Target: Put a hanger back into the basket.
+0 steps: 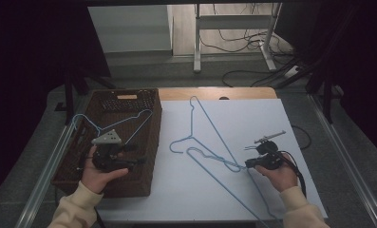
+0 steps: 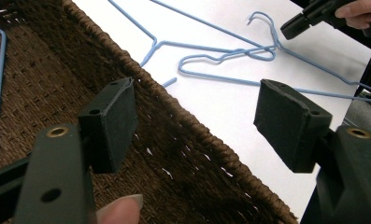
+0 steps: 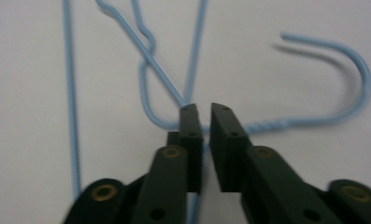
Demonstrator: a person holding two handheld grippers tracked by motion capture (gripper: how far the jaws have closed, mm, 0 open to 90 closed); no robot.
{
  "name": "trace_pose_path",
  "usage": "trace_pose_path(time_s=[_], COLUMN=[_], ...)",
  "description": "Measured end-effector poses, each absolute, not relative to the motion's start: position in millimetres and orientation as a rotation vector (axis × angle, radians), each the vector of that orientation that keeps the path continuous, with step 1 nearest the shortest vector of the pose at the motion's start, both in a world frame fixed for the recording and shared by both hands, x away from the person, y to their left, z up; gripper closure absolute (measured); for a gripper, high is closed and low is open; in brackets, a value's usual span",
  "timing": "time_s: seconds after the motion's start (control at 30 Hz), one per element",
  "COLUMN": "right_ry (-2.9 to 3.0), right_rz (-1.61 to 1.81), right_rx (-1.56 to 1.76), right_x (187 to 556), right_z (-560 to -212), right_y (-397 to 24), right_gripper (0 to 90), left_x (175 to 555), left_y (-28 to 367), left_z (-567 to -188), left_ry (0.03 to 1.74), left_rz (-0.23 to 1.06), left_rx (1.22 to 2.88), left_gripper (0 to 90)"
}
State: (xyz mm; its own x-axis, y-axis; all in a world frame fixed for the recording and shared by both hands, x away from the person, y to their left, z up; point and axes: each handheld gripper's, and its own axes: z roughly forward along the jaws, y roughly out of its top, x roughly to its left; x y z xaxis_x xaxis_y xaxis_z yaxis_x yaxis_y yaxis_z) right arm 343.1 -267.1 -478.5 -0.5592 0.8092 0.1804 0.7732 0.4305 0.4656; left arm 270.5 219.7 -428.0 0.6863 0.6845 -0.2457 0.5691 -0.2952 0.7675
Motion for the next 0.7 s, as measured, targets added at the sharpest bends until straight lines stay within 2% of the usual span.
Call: trace_pose_path(time_s=[0.2,0.47,0.7], right_ry=[2.598,2.632,2.620], right_rz=[0.722,0.624,0.523], right_rx=[1.430,1.375,1.325], right_x=[329.3,322.8,320.8], right_z=[-485.4,-493.4,-495.5], right_y=[-271.7,-257.3,-247.5], right_gripper=[65.1,66.2,74.1], left_x=[270.2,268.4,267.4], left_y=[219.4,220.1,220.4], left_z=[-428.1,-427.9,-427.7], left_ry=[0.968,0.969,0.967], left_rz=[0.160,0.159,0.159], left_rx=[1.986,1.984,1.984], left_gripper=[29.7,29.8,29.8])
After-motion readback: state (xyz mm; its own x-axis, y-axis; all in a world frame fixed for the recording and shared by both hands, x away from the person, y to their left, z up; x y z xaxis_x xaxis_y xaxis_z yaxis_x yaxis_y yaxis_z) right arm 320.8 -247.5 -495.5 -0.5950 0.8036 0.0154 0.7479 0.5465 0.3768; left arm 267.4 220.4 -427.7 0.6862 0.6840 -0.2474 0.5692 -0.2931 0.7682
